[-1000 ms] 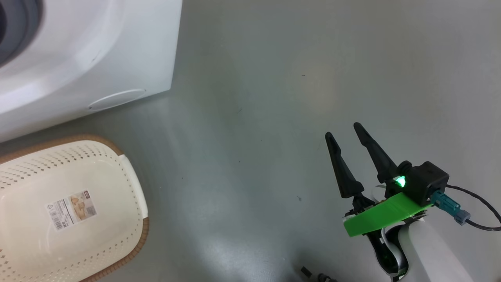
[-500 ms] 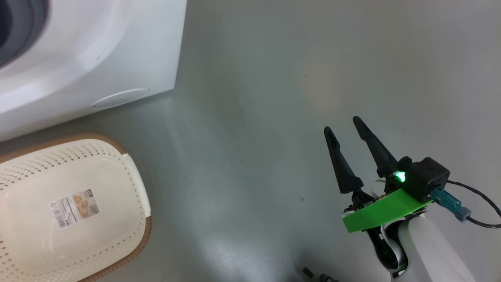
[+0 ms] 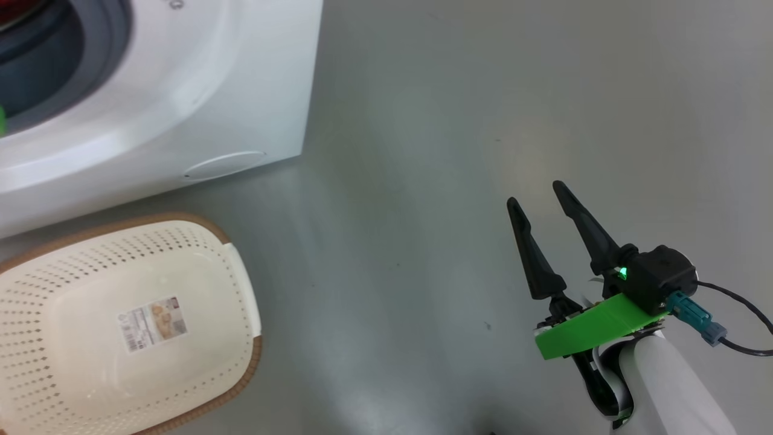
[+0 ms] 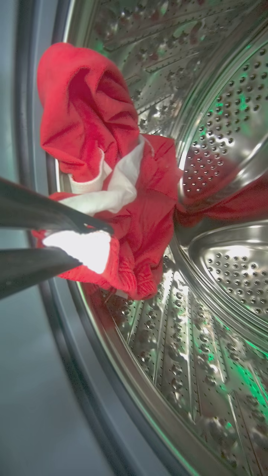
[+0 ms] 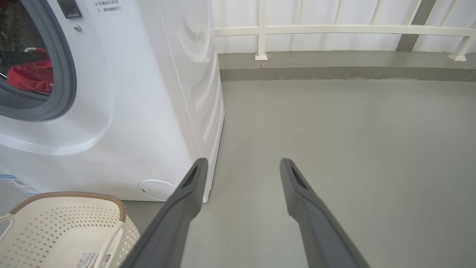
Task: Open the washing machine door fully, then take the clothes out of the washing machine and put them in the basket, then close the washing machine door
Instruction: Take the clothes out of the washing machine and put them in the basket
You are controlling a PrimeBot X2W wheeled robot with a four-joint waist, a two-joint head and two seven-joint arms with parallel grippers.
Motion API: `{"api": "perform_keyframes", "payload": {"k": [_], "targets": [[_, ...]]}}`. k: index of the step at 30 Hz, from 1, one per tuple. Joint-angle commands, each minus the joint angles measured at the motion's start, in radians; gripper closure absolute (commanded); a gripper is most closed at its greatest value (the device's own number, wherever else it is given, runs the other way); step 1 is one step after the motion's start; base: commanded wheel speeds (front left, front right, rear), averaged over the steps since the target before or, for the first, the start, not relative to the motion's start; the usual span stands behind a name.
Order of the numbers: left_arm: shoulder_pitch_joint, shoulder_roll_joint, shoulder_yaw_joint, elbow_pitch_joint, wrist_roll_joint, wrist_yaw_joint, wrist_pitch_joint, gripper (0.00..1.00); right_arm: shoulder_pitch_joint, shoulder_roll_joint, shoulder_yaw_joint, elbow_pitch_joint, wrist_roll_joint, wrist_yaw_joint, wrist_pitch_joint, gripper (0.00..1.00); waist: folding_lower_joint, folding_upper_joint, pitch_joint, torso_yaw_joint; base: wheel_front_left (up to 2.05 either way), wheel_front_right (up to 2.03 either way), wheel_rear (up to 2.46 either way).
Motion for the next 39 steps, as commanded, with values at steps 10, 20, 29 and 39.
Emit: {"api": "perform_keyframes", "payload": {"k": [10,20,29,39], "targets": [[0.206,-0.006,0.037,-0.278,-0.038,0.042,-0.121,1.0,0.054,-0.009,-0.007,-0.012,-0.05,0.005,-0.007,0.0,-0.0001,0.0,-0.098,0.101,0.0,0.0,0.0],[0.506,-0.053,0.062,-0.672,-0.061,0.165,-0.137,1.0,0.097,-0.009,-0.021,0.006,-0.072,0.005,-0.007,0.0,-0.0001,0.0,-0.185,0.168,0.0,0.0,0.0],[0.753,-0.061,0.076,-1.035,-0.033,0.281,-0.139,1.0,0.129,-0.009,-0.027,0.022,-0.085,0.005,-0.006,0.0,-0.0001,0.0,-0.261,0.189,0.0,0.0,0.0],[0.904,-0.076,0.062,-1.244,0.013,0.346,-0.166,1.0,0.169,-0.009,-0.037,0.022,-0.1,0.005,0.007,0.0,-0.0001,0.0,-0.348,0.201,0.0,0.0,0.0]]}}
